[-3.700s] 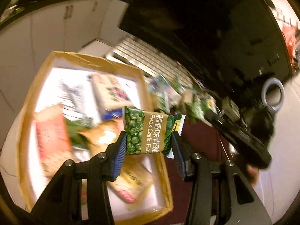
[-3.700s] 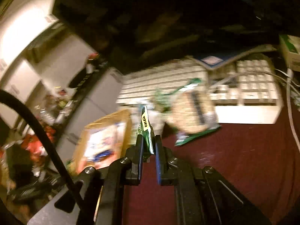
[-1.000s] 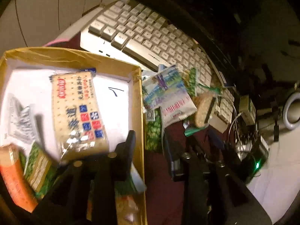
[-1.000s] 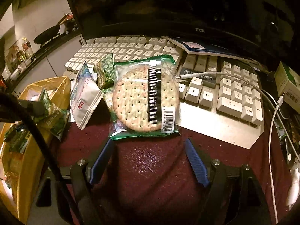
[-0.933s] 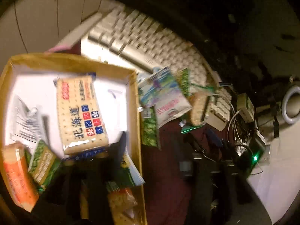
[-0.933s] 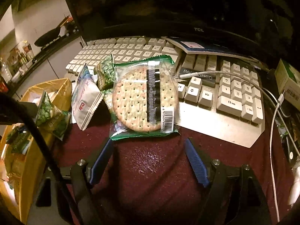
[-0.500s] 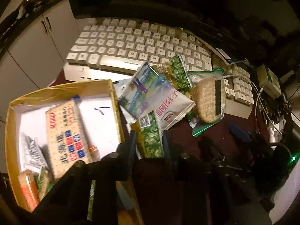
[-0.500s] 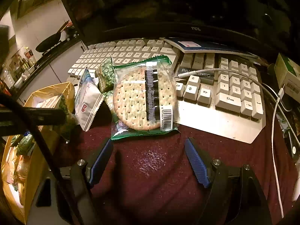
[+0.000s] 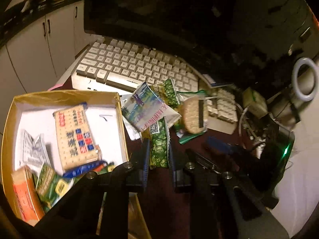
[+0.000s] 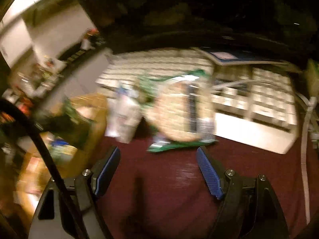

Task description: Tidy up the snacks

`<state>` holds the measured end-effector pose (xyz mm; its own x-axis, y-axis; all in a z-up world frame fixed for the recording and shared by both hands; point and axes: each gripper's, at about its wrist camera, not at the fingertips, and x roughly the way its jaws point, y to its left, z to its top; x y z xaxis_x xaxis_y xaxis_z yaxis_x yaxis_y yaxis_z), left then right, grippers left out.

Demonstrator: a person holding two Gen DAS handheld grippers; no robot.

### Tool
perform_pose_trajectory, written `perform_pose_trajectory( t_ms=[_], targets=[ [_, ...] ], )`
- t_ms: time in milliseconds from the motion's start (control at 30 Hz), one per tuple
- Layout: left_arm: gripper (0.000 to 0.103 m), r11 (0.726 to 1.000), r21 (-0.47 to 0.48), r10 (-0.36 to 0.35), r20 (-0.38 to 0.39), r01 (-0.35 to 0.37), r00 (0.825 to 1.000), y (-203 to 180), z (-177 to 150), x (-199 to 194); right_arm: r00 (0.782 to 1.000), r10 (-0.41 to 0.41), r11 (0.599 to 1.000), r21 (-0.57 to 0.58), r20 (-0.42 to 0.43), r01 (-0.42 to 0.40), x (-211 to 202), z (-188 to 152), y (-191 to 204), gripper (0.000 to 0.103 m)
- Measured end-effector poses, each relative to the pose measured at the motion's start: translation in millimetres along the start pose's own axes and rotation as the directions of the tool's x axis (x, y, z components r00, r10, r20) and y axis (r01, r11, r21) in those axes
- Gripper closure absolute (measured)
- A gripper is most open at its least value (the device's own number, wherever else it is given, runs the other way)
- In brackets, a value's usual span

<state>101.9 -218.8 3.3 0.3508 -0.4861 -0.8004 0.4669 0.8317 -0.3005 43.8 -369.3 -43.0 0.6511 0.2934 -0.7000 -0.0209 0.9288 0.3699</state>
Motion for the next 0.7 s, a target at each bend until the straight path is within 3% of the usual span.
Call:
perform_pose_trajectory(
  t_ms=[133,167,233,400,433,500,567,700],
  targets=[
    [0.084,0.998,-0.037,-0.057,0.049,0.058,0.997,8.4,-12.5,-22.2,1.000,-0.023,0.998,-0.051,-0.013,0.022,17.0,30.9,19.7,0.027],
    [0.084,0.996,-0.048,-0.067,0.058,0.070,0.996,10.9,-15.9,-28.5,0.998,-0.054,0.997,-0.059,-0.009,0.054,26.0,39.2,22.3,0.034],
    [0.084,0.995,-0.064,-0.072,0.072,0.077,0.995,17.1,-21.1,-36.5,0.996,-0.079,0.996,-0.050,-0.028,0.078,44.2,48.8,23.6,0.038],
    [0.084,0.991,-0.112,-0.067,0.103,0.079,0.992,39.8,-31.1,-58.5,0.996,-0.040,0.997,-0.068,-0.086,0.034,68.2,45.7,35.1,0.067],
    [0.084,0.989,-0.124,-0.066,0.113,0.080,0.991,45.2,-33.1,-63.6,0.995,-0.037,0.997,-0.067,-0.091,0.031,68.2,42.1,37.6,0.082],
    [0.084,0.986,-0.145,-0.069,0.127,0.088,0.990,55.3,-36.6,-72.1,0.997,-0.032,0.998,-0.055,-0.072,0.028,62.7,35.2,41.4,0.084],
    [0.084,0.980,-0.168,-0.081,0.136,0.103,0.987,65.2,-38.3,-78.1,0.999,-0.006,0.999,-0.044,-0.052,0.004,51.1,28.3,43.4,0.092],
    [0.084,0.973,-0.211,-0.058,0.170,0.094,0.984,86.5,-38.3,-92.0,0.998,0.027,1.000,-0.006,0.049,-0.027,12.7,22.3,50.1,0.096]
  ],
)
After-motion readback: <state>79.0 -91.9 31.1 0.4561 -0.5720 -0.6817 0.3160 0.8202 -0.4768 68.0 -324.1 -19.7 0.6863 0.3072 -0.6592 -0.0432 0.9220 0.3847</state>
